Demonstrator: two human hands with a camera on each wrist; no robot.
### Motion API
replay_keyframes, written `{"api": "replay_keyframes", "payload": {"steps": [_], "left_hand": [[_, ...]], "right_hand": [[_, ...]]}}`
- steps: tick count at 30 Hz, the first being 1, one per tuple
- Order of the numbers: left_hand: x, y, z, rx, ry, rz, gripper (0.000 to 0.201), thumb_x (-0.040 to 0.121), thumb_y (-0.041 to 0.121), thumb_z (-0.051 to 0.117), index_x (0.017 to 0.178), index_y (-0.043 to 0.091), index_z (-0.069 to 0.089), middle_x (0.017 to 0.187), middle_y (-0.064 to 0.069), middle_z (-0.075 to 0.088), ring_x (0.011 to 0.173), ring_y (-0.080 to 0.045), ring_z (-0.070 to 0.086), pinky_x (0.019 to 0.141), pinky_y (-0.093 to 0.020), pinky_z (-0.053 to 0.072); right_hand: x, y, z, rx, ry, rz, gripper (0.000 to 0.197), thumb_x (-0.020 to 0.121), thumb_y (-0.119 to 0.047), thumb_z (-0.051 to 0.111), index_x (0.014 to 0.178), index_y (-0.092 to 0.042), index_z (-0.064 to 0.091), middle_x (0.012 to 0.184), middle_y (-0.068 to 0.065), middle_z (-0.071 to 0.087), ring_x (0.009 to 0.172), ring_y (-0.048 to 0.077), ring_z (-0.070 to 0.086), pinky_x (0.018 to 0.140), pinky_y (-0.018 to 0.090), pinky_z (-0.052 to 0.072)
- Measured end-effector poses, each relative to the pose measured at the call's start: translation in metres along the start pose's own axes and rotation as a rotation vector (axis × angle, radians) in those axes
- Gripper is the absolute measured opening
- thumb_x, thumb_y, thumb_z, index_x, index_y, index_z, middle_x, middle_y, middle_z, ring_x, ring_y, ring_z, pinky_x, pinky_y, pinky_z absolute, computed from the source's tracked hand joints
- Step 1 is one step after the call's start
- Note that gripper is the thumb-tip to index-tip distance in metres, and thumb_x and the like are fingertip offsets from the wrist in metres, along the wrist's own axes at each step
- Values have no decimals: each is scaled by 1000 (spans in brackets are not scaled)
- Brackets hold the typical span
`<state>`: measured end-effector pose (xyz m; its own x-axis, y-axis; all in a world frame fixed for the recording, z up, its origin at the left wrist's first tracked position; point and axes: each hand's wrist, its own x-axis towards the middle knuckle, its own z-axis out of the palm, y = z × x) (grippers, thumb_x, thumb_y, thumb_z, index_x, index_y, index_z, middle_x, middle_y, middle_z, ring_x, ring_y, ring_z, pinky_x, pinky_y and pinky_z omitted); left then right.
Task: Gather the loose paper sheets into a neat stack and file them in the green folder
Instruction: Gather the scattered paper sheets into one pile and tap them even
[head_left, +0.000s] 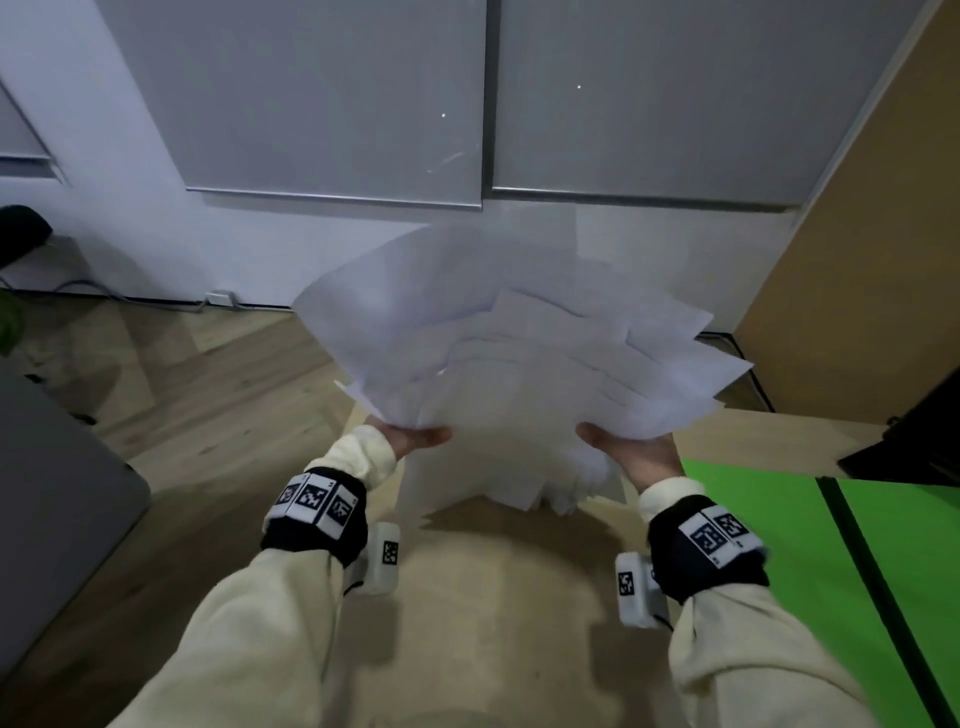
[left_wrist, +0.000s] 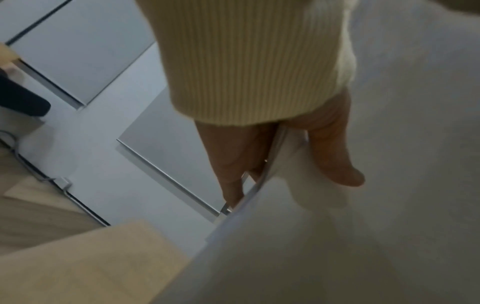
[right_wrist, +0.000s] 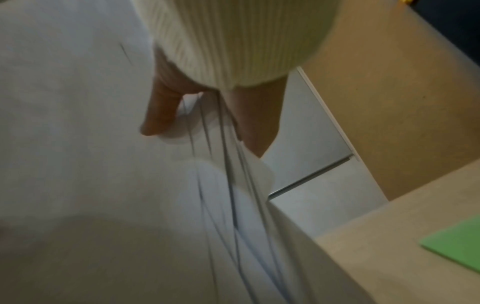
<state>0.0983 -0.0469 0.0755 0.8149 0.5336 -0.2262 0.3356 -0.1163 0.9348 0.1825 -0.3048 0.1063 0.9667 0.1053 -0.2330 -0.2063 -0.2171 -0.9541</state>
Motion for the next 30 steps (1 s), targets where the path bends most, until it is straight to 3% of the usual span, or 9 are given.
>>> {"api": "replay_keyframes", "payload": {"steps": [3,10,14,16,18,21,24,27,30], "left_hand": [[-8,5,3,-3,-24,35,68,65,8,83,126,9,53,118,-6,60,107,-13,51,106,-37,42],[-6,19,-10,-64,-23,149,66,70,2,79,130,4,52,115,3,55,107,-6,49,88,-16,47],[-8,19,-19,47,-99,196,58,63,0,83,112,22,59,98,14,61,85,16,58,86,-14,40],[-9,18,-17,93,-120,204,50,65,-3,81,95,32,60,88,26,65,75,25,58,76,-5,43],[-10,17,-15,16,-48,212,45,66,-2,81,95,27,62,85,24,66,77,16,62,67,0,47],[-12,18,-5,-229,133,140,47,53,18,88,95,18,66,82,14,72,74,-1,68,63,-9,53],[-17,22,10,-284,175,150,39,52,11,90,79,22,65,65,15,72,58,10,67,55,-11,54],[-20,34,13,-359,235,180,35,64,9,84,92,17,64,80,12,65,53,17,63,58,-14,53],[-22,50,8,-409,290,252,59,71,23,80,122,7,53,94,4,65,68,14,65,66,-10,53]], "right_hand": [[-3,-2,5,-13,-90,-3,38,74,-12,77,108,-14,60,101,1,56,95,11,51,87,21,36],[-8,-23,-7,87,-108,-159,27,78,-10,72,99,-22,59,109,-9,58,100,8,53,89,21,39],[-7,-15,-18,-3,-218,-189,35,75,-2,73,103,-19,61,104,-10,60,97,9,56,74,11,45],[-5,-2,-14,-81,-258,-127,50,66,-24,81,112,-15,62,112,-2,61,107,15,58,82,17,48],[-4,8,-10,-87,-205,-71,59,55,-40,83,106,-18,63,104,1,65,97,15,61,90,28,47],[-6,7,-2,52,-162,-88,24,66,-19,81,84,-25,66,81,-17,72,75,-2,65,86,27,47],[-6,2,11,29,-132,-91,42,75,-25,75,113,-18,62,109,-9,62,99,5,55,82,12,41],[1,5,13,119,-6,-102,78,62,-49,79,124,-7,56,124,4,61,106,16,58,71,4,43],[-4,-4,9,250,73,-148,42,71,-33,78,107,-17,62,104,-1,65,93,13,60,59,-3,42]]}}
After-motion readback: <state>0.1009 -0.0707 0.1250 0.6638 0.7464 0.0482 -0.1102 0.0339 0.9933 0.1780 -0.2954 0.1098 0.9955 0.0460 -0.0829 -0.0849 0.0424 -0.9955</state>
